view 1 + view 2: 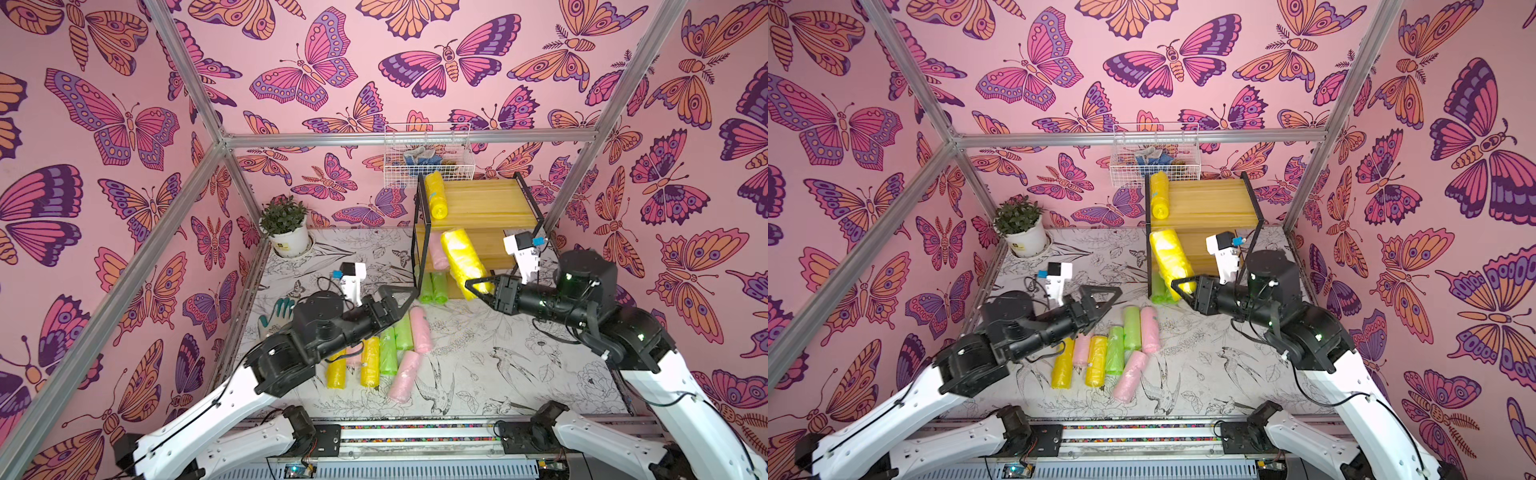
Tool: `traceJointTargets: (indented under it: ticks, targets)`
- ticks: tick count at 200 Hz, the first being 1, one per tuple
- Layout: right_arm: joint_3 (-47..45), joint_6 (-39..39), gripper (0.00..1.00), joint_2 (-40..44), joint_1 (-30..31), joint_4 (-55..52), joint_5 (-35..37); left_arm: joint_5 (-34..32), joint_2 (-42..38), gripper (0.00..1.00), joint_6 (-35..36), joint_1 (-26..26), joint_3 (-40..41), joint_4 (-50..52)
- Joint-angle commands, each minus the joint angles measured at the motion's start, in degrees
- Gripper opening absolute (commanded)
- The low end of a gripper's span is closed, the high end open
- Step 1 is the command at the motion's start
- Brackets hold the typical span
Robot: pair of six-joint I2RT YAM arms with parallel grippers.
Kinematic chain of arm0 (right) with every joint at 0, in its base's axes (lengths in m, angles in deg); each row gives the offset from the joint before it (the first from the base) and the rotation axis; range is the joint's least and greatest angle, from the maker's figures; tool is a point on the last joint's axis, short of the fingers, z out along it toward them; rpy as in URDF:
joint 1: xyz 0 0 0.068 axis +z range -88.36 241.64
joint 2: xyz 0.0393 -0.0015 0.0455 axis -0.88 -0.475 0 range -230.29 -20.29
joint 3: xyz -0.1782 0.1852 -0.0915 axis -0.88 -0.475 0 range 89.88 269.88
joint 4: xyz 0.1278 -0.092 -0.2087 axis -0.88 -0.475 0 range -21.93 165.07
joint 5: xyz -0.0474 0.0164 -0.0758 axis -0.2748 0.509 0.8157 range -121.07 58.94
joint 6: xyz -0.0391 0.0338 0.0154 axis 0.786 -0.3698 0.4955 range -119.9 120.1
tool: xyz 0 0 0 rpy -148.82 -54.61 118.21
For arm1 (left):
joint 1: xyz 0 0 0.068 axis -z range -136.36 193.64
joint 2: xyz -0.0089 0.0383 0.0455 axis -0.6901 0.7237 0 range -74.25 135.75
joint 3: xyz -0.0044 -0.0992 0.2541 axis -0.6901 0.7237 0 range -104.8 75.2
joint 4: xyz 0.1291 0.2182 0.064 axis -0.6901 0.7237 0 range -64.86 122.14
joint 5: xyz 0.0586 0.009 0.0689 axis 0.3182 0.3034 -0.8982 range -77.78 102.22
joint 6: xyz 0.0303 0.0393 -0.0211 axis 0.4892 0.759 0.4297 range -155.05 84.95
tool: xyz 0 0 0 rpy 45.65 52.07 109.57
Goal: Sort the rolls of trash bags by color and place them on the shelf
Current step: Pick up the roll of trash bags from the center of the board, then place the roll of trash bags on the shelf.
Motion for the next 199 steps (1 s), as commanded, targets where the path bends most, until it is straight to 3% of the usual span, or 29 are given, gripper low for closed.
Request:
traceJointTargets:
  ticks: [1,23,58,104,165,199]
  targets:
    - [7.72,3.63,0.0,-4.14,-3.55,-0.18,2.87,-7.69,-3.81,1.0,6.63,-0.07,1.44,11.81]
    - [13.64,0.54,0.0,-9.62,-9.08,1.41,2.37,-9.93,-5.89,0.99,7.53,-0.06,3.27,15.14]
    - [21.6,-6.58,0.0,-20.47,-17.36,6.01,-5.38,-9.2,-4.61,0.99,8.66,-0.11,4.68,17.1]
    - [33.32,-6.89,0.0,-32.71,-18.86,4.94,-9.6,-10.87,-2.25,0.99,10.95,-0.06,3.76,20.7]
    - [34.06,-9.38,0.0,-39.95,-20.14,8.36,-10.12,-11.99,-2.06,0.99,11.81,-0.06,4.44,22.7]
    - [35.52,-9.83,0.14,-42.33,-20.59,8.21,-10.93,-11.99,-1.77,0.99,11.43,-0.06,4.69,22.95]
